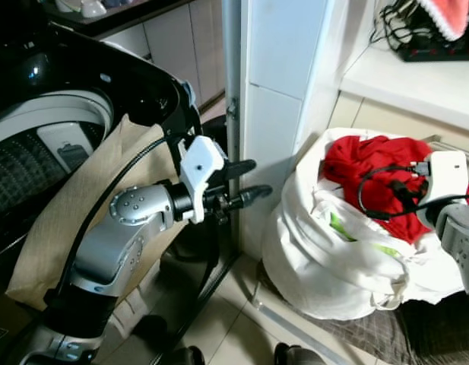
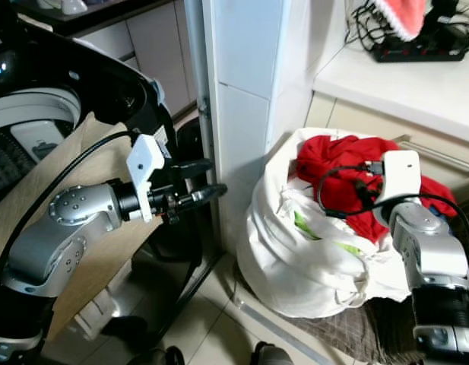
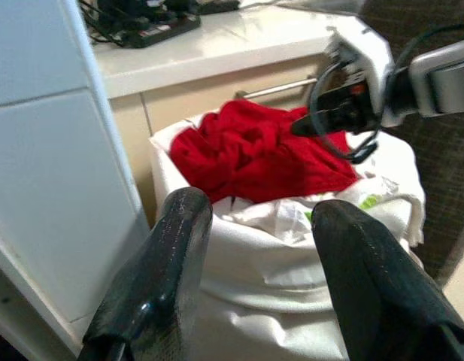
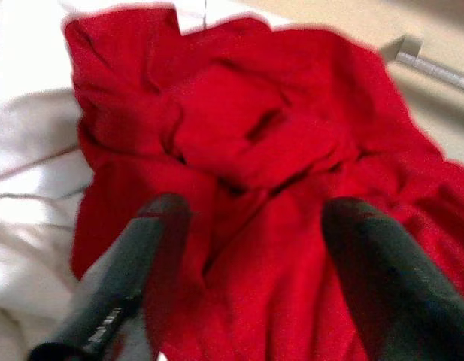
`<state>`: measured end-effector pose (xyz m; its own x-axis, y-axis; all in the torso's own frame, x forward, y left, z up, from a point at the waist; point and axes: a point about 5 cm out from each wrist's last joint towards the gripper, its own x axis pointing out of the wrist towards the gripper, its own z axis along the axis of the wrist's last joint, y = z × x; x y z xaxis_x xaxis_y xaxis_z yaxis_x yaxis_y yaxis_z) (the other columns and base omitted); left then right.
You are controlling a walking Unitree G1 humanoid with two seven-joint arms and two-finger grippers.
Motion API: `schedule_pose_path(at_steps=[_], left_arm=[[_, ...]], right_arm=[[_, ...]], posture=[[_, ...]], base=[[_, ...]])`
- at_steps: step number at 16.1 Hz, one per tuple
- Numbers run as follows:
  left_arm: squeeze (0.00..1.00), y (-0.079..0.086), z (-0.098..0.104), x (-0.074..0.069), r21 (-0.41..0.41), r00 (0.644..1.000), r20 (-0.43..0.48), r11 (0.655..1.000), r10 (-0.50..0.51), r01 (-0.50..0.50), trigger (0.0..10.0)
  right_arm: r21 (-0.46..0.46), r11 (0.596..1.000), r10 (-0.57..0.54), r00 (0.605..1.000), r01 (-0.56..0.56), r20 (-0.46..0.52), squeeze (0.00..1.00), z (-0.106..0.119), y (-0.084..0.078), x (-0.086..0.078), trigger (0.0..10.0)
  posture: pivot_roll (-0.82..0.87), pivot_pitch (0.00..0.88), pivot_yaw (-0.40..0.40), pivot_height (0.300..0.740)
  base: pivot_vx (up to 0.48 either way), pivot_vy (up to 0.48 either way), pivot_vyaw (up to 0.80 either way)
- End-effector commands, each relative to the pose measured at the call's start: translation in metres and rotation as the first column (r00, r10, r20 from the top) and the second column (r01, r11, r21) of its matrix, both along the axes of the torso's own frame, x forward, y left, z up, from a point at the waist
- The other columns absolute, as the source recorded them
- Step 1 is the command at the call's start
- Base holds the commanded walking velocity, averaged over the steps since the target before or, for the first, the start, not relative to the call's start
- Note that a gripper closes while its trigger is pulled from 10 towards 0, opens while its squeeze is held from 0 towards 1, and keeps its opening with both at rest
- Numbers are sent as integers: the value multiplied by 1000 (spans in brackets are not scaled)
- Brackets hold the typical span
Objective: Clothes washing
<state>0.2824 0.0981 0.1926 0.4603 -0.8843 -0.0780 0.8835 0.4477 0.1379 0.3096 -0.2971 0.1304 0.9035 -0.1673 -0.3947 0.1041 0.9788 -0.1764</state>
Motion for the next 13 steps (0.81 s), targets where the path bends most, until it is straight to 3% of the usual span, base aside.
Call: schedule_pose_path(at_steps=[1, 5, 6, 7, 12, 13], left_arm=[[0, 0, 1, -4, 19, 1000, -7, 999, -30, 30, 10000], [0, 2, -3, -15, 74, 995, -38, 992, -96, 98, 10000], [0, 2, -2, -16, 74, 993, -37, 990, -115, 118, 10000], [0, 1, -2, -18, 79, 990, -43, 988, -131, 134, 10000], [0, 1, -3, -22, 94, 983, -66, 980, -170, 176, 10000], [0, 1, -3, -21, 97, 983, -67, 980, -170, 176, 10000]], right_arm=[[-12, 1000, -6, 1000, 7, 2, 1000, -2, -2, 6, 10000], [25, 996, -79, 995, 81, -63, 1000, -21, -9, 12, 10000], [31, 995, -96, 992, 99, -80, 643, -27, -10, 13, 10000], [39, 993, -106, 989, 110, -106, 0, -35, -9, 12, 10000], [18, 990, -136, 974, 141, -179, 0, -48, -15, 8, 10000], [21, 989, -139, 973, 145, -182, 0, -49, -16, 8, 6078]], posture=[[-136, 140, 58, 740], [-126, 142, 59, 740], [-125, 142, 59, 740], [-124, 141, 61, 740], [-122, 126, 62, 740], [-122, 125, 64, 740]], base=[[0, 0, 0], [0, 0, 0], [0, 0, 0], [0, 0, 0], [0, 0, 0], [0, 0, 0]])
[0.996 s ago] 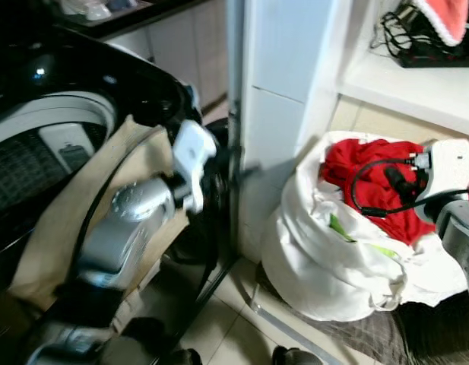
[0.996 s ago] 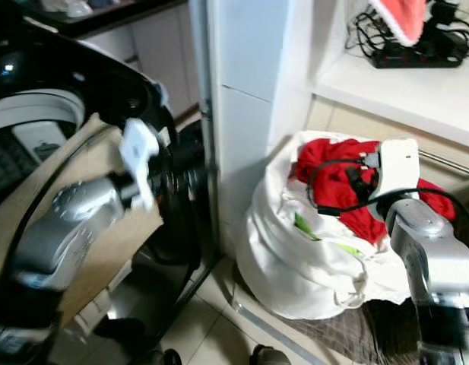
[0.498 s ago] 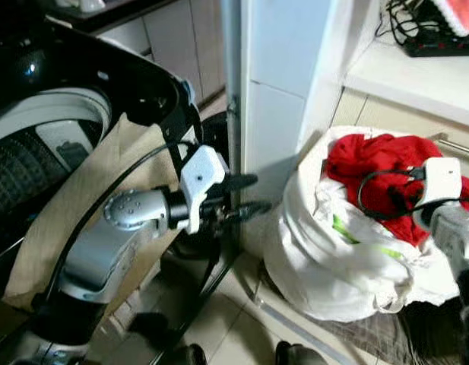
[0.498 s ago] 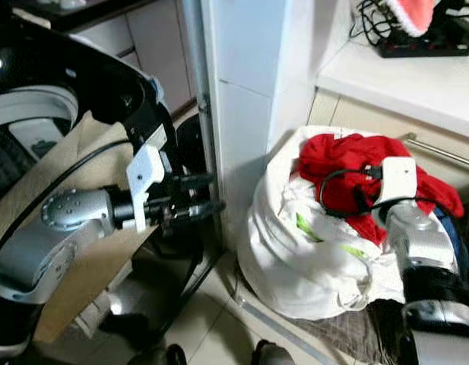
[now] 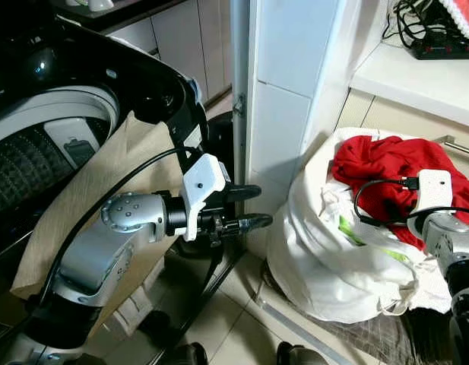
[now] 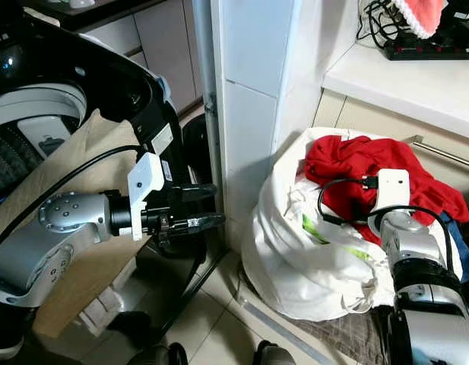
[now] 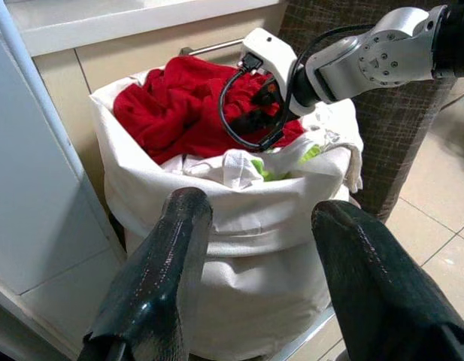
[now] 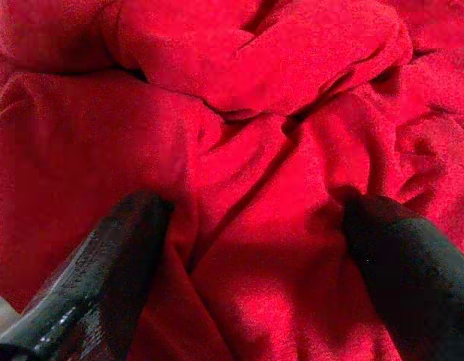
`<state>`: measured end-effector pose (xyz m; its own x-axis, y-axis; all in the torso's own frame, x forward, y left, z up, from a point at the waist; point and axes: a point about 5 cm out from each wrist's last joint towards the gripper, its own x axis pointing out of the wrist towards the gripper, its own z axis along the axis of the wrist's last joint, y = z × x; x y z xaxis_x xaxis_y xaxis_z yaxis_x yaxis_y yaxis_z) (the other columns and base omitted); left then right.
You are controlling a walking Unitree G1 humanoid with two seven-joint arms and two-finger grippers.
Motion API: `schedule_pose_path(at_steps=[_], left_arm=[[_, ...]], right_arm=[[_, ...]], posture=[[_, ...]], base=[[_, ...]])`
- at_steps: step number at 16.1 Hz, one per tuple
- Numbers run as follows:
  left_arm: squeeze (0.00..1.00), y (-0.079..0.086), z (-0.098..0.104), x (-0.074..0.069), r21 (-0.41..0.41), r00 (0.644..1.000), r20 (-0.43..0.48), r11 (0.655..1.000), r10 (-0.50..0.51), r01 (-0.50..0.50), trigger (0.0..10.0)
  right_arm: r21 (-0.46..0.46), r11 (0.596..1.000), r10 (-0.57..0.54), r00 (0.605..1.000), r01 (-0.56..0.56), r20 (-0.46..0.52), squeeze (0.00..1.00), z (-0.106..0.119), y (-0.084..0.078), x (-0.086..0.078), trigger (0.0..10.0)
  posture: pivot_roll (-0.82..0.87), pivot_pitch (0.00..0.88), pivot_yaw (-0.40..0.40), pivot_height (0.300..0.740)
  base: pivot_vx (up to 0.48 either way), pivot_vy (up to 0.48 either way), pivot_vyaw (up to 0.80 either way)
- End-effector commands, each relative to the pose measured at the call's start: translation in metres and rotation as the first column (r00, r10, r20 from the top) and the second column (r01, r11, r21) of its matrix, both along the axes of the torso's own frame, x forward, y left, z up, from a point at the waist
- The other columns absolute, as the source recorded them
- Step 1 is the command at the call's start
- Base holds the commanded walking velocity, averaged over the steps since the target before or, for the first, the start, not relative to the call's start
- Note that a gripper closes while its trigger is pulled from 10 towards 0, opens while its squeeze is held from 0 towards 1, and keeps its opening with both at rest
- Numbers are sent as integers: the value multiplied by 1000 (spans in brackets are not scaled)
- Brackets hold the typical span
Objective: Clothes washing
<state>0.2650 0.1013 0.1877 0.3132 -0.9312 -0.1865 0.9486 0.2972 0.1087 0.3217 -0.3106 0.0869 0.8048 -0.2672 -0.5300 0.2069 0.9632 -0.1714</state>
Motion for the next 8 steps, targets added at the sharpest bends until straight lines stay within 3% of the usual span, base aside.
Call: schedule_pose_path(at_steps=[1, 8], left_arm=[[0, -2, 1, -4, 12, 1000, 7, 1000, -24, 24, 10000], [0, -2, -1, 1, 26, 1000, 12, 1000, -14, 13, 10000]], right_arm=[[8, 1000, -16, 999, 16, -34, 0, -6, -4, -5, 0], [24, 1000, -8, 999, 9, -44, 0, -8, -5, -4, 0]], posture=[[-122, 119, 64, 740], [-126, 95, 69, 740]], base=[[0, 0, 0], [0, 0, 0]])
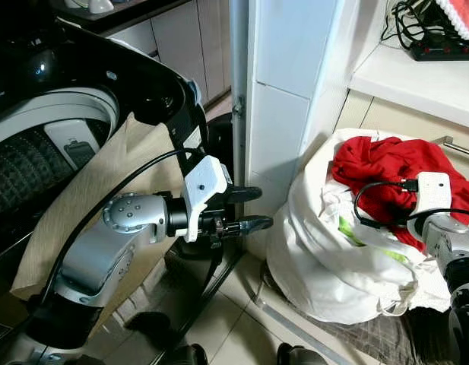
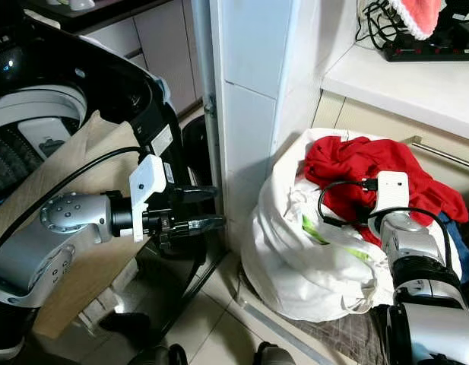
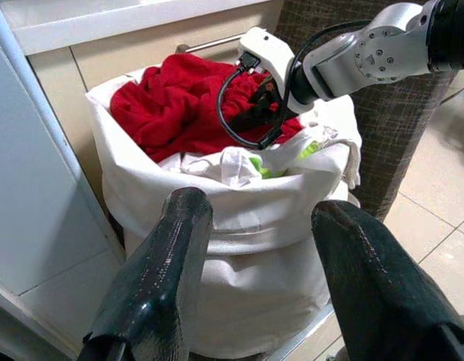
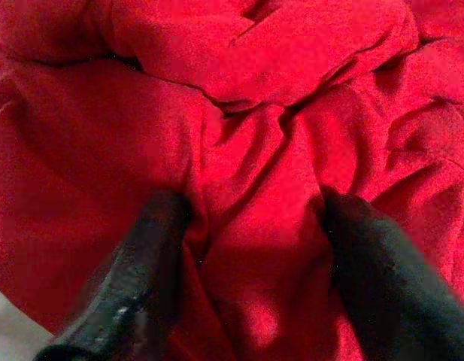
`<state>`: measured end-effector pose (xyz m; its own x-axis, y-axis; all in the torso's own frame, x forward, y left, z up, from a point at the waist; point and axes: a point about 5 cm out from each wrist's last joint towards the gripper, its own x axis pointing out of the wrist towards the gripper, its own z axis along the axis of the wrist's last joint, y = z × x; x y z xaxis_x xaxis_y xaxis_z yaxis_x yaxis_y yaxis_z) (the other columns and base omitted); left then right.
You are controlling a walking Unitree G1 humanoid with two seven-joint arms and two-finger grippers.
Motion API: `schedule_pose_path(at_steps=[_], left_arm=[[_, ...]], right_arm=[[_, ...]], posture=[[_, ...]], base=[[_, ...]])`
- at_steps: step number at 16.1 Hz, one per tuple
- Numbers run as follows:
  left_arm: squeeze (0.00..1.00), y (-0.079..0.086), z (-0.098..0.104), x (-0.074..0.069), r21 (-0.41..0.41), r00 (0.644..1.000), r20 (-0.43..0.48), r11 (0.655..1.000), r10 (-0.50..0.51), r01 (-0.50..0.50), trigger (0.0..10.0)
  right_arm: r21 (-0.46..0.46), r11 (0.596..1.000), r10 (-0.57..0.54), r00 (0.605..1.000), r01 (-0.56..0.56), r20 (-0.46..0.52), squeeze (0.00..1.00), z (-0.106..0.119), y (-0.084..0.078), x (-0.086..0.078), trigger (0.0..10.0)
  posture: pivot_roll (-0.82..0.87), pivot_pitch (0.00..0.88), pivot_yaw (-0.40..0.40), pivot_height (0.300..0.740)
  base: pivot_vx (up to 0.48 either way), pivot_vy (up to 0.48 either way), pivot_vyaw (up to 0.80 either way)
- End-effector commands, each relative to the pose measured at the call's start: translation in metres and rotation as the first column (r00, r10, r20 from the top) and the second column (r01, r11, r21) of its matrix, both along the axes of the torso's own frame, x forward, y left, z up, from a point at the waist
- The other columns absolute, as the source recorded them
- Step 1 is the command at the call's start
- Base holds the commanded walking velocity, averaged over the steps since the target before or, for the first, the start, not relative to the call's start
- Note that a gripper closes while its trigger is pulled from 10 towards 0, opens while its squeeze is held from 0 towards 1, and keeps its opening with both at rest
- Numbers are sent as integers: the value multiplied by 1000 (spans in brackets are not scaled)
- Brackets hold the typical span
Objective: Clothes washing
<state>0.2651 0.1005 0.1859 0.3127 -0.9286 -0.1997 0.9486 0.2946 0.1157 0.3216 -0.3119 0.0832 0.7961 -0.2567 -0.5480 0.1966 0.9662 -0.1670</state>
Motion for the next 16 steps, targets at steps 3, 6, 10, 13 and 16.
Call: schedule_pose_path(at_steps=[3, 6, 10, 13, 16], left_arm=[[0, -2, -1, 1, 17, 1000, 11, 1000, -15, 14, 10000], [0, -2, -2, 0, 15, 1000, 6, 1000, -16, 16, 10000], [0, -2, -3, 1, 15, 1000, 6, 1000, -10, 10, 10000], [0, -2, -3, 3, 15, 1000, 20, 1000, 3, -3, 10000], [0, 0, 0, 9, 0, 997, 57, 999, 44, -44, 10000]], right_arm=[[15, 1000, -8, 1000, 8, -20, 0, -3, -4, -3, 0], [13, 1000, 2, 1000, -2, -10, 0, 0, -3, -1, 0], [18, 1000, 13, 1000, -14, 19, 0, 4, -3, 1, 0], [43, 999, 23, 998, -25, 59, 0, 11, -4, 4, 0], [120, 991, 44, 982, -66, 184, 0, 36, -2, 12, 0]], posture=[[-130, 88, 68, 740], [-131, 88, 65, 740], [-133, 86, 62, 740], [-134, 87, 62, 740], [-136, 83, 57, 740]], base=[[0, 0, 0], [0, 0, 0], [0, 0, 0], [0, 0, 0], [0, 0, 0]])
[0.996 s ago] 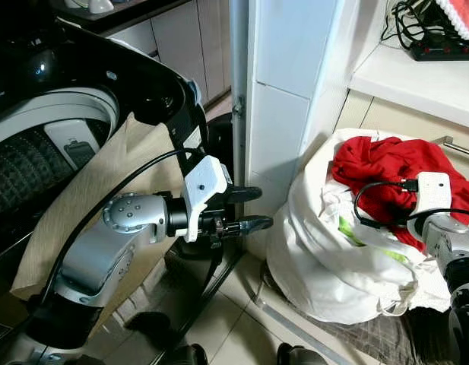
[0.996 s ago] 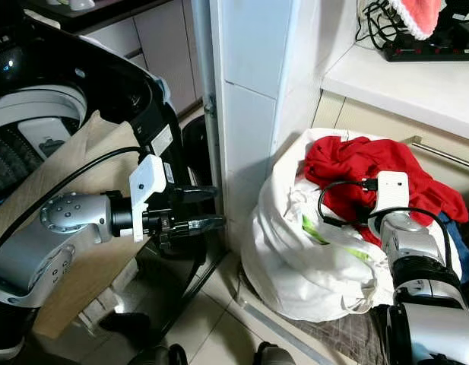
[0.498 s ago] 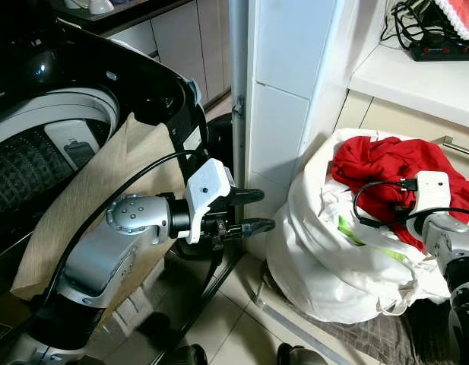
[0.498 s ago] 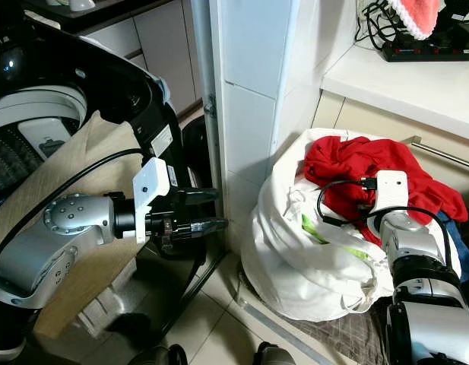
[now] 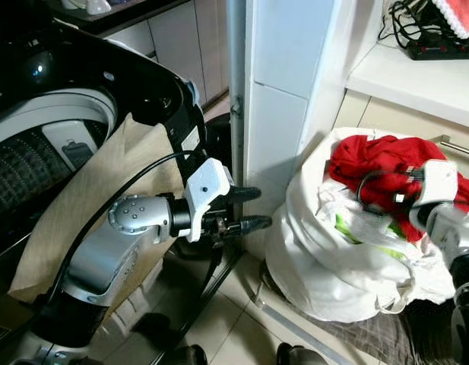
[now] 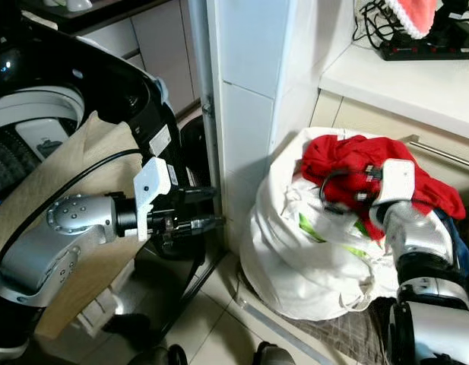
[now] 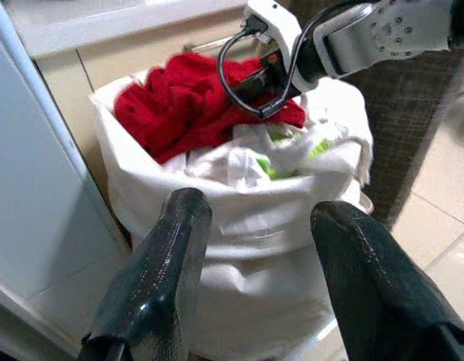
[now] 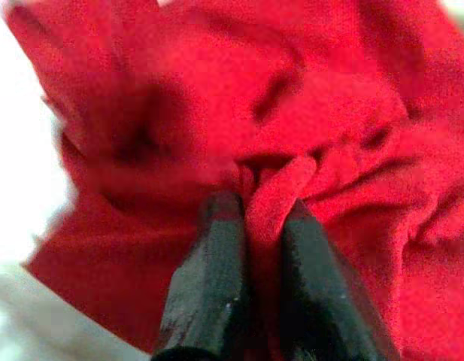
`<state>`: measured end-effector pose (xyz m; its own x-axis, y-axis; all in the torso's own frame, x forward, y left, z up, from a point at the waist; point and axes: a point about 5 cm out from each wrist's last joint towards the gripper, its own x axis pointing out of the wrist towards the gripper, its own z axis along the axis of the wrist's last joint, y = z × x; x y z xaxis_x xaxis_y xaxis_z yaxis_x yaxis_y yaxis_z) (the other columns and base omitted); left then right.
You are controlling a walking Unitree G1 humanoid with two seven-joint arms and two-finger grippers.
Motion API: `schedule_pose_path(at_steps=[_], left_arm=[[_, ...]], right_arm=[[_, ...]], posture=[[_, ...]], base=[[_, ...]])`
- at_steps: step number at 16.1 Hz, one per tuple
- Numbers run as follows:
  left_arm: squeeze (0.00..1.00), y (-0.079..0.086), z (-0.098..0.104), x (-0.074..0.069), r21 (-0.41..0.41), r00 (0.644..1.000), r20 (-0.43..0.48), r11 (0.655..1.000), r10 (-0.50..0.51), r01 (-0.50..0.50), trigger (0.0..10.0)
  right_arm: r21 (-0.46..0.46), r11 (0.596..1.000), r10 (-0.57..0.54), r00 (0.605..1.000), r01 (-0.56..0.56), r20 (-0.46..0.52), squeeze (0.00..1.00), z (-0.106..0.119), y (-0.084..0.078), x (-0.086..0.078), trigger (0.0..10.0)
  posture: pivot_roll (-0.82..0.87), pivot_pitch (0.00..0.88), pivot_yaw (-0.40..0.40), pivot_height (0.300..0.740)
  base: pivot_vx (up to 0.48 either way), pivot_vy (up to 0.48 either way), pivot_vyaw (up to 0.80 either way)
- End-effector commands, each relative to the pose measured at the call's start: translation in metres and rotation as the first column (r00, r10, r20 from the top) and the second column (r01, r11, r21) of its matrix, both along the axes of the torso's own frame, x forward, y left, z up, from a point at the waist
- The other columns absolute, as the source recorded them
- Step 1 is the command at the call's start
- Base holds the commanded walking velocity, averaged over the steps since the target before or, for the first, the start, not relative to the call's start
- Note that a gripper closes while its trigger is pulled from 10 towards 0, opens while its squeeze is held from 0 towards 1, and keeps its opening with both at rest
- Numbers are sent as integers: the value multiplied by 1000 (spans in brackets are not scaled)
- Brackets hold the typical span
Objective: Clothes washing
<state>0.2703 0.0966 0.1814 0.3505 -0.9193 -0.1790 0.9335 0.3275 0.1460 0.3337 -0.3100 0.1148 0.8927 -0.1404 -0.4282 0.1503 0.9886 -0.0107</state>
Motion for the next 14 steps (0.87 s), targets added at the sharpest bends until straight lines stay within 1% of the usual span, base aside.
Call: schedule_pose_path(at_steps=[1, 2, 3, 4, 5, 6, 7, 8, 9, 10, 11, 12, 13, 14], left_arm=[[0, 3, 10, 8, -23, 997, 55, 999, 46, -45, 10000], [0, 3, 15, 11, -48, 994, 81, 996, 74, -70, 10000], [0, 3, 18, 14, -64, 991, 98, 994, 92, -86, 10000], [0, 3, 20, 15, -73, 989, 107, 993, 101, -93, 10000], [0, 3, 28, 21, -113, 980, 143, 986, 138, -122, 10000], [0, 3, 37, 26, -157, 966, 187, 976, 182, -153, 10000], [0, 2, 43, 29, -183, 955, 214, 969, 204, -166, 10000], [0, 0, 47, 31, -203, 951, 227, 965, 212, -167, 10000], [0, -3, 48, 32, -207, 951, 229, 965, 210, -163, 10000], [0, -4, 47, 31, -204, 951, 231, 966, 206, -159, 10000], [0, -7, 42, 29, -192, 956, 224, 970, 191, -149, 10000], [0, -8, 40, 29, -189, 957, 223, 971, 188, -147, 10000], [0, -9, 39, 28, -185, 959, 219, 972, 182, -142, 10000], [0, -10, 38, 28, -186, 960, 215, 973, 177, -138, 10000]], right_arm=[[55, 997, 45, 994, -51, 99, 0, 23, 2, 4, 0], [86, 990, 100, 982, -115, 162, 0, 39, 8, 5, 0], [101, 982, 139, 969, -163, 204, 0, 50, 12, 4, 0], [108, 976, 163, 960, -191, 226, 0, 56, 15, 3, 0], [103, 946, 260, 911, -307, 321, 0, 90, 24, -2, 0], [70, 894, 377, 828, -442, 416, 0, 131, 37, -11, 0], [65, 847, 435, 757, -528, 487, 0, 155, 48, -17, 0], [13, 810, 495, 695, -587, 522, 0, 170, 55, -24, 0], [-62, 794, 553, 677, -605, 485, 0, 174, 58, -30, 0], [-78, 799, 559, 688, -596, 462, 0, 172, 58, -30, 0], [-82, 831, 534, 747, -551, 396, 0, 157, 54, -29, 0], [-79, 836, 529, 761, -542, 375, 0, 152, 53, -30, 0], [-84, 841, 531, 784, -535, 322, 0, 142, 53, -32, 196], [-78, 854, 517, 821, -515, 244, 0, 125, 52, -36, 5961]], posture=[[-138, 80, 54, 740], [-139, 77, 52, 740], [-139, 77, 52, 740], [-139, 77, 52, 740], [-149, 72, 54, 740], [-153, 72, 55, 740], [-155, 73, 56, 740], [-159, 72, 58, 740], [-161, 71, 58, 740], [-163, 71, 59, 740], [-163, 71, 59, 740], [-160, 70, 57, 740], [-157, 71, 56, 740], [-156, 71, 54, 740]], base=[[0, 0, 0], [0, 0, 0], [0, 0, 0], [0, 0, 0], [0, 0, 0], [0, 0, 0], [0, 0, 0], [0, 0, 0], [0, 0, 0], [0, 0, 0], [0, 0, 0], [0, 0, 0], [0, 0, 0], [0, 0, 0]])
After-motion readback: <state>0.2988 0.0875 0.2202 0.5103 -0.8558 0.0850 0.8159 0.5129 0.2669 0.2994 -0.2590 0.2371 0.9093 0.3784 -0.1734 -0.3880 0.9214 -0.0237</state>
